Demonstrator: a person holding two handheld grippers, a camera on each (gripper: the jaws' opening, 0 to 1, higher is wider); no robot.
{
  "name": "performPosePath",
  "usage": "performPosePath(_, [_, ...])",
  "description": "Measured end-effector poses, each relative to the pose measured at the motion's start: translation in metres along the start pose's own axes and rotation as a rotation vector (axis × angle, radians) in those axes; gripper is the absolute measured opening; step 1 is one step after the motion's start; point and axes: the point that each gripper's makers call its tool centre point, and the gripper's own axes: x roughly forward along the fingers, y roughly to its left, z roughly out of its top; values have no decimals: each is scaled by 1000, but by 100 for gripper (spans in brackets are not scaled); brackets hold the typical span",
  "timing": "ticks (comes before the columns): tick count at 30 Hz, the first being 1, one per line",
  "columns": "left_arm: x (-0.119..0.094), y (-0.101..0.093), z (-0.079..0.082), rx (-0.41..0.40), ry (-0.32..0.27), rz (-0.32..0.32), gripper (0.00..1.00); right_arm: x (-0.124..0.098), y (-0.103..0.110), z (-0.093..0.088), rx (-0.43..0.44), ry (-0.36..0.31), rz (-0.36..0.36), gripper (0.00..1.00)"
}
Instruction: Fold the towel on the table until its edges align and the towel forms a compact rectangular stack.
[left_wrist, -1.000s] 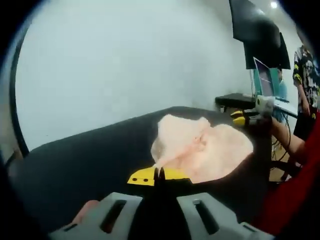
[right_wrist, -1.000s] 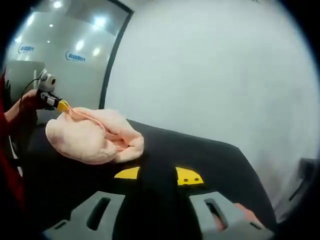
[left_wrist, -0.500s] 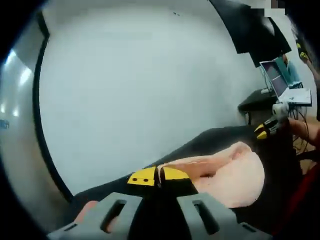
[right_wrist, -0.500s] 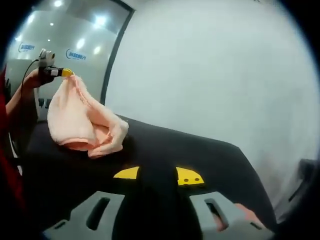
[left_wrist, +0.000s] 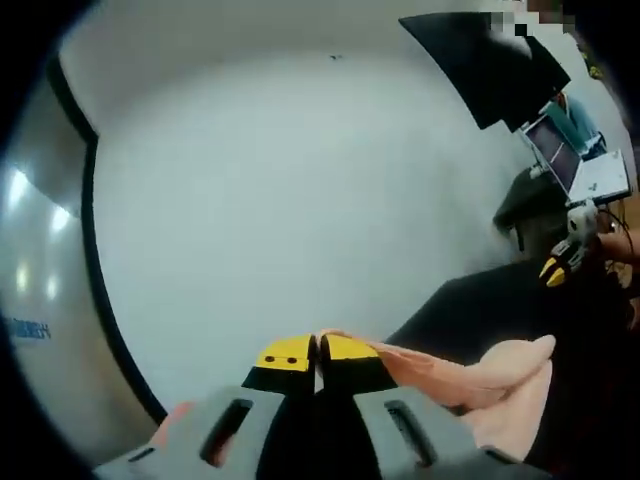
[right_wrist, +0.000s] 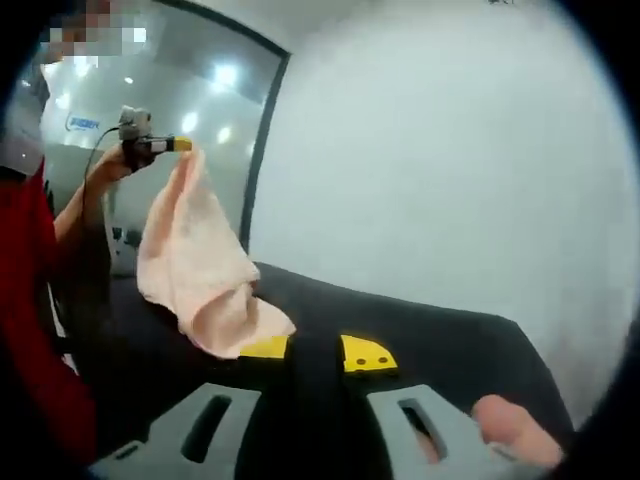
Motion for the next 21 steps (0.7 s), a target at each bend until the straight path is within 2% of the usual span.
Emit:
performPosePath(1, [1,0,3,14,1,-1,6,5,14,8,82,-32,39,12])
performPosePath(2, [2,0,6,26,0,-1,6,11,32,15,126,-48,95,11])
performPosePath(3, [1,0,11,38,-6,-1,6,18,51,18,134,-44,149,11])
performPosePath(4, [1,0,15,48,-14,-3,6,27,70,18,103,-26,189,11])
performPosePath(6, [-1,1,25,49,-33,-8,6,45,99,17,10,-2,212,13])
performPosePath(7, [-2,0,30,41,-49,-16,6,55,119,18,-3,3,241,13])
performPosePath(10, [-5,-2,38,25,-69,-41,6,67,170,25,91,-24,399,13])
performPosePath(11, [-4,-3,38,24,-70,-44,6,70,177,25,109,-24,423,14])
performPosePath(12, [-4,-5,39,24,-72,-46,6,78,184,17,106,14,431,16])
performPosePath(15, [-4,-7,39,27,-76,-51,6,95,175,-14,24,135,395,21])
performPosePath(18, [-5,-11,36,19,-71,-62,6,108,147,-22,50,156,332,20])
performPosePath(21, [-4,-10,26,9,-54,-65,6,115,107,-26,18,189,214,20])
